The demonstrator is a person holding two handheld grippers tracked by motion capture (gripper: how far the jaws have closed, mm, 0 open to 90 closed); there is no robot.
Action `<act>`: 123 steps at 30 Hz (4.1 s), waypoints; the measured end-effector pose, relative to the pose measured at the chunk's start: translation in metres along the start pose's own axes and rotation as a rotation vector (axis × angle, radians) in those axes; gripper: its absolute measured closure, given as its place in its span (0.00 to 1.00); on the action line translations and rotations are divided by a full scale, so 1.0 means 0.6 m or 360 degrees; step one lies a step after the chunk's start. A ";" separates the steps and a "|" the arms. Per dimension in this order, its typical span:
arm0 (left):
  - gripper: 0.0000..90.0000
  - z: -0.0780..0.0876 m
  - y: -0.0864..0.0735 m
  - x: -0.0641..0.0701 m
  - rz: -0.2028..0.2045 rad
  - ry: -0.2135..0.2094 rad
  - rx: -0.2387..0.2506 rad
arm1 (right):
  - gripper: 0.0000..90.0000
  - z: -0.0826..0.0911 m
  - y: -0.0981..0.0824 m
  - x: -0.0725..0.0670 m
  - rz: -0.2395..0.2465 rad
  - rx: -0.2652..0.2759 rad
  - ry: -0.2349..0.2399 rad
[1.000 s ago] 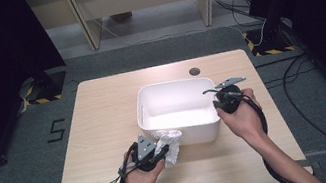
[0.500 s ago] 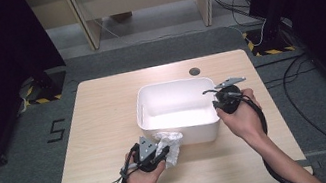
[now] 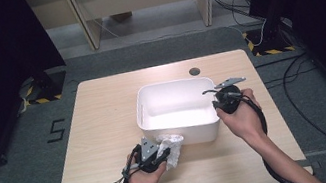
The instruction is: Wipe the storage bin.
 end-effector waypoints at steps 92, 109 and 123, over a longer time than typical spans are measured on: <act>0.84 -0.071 -0.026 0.019 -0.0022 -0.0076 -0.0206 | 0.83 0.001 0.000 -0.004 0.0014 -0.0001 -0.0017; 0.84 -0.069 -0.021 0.026 -0.0010 -0.0082 -0.0162 | 0.83 0.001 0.000 -0.004 0.0017 0.0001 -0.0018; 0.84 -0.047 -0.002 0.033 -0.0022 -0.0085 -0.0082 | 0.83 0.000 0.000 -0.005 0.0020 0.0004 -0.0020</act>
Point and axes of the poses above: each handheld gripper's, and its own axes: z roughly backward along the jaws, y roughly out of its top, x roughly to its right, the point moved 1 cm from there along -z, roughly forward along the jaws, and after that the axes turned 5 degrees about -y, right-handed, at the moved point
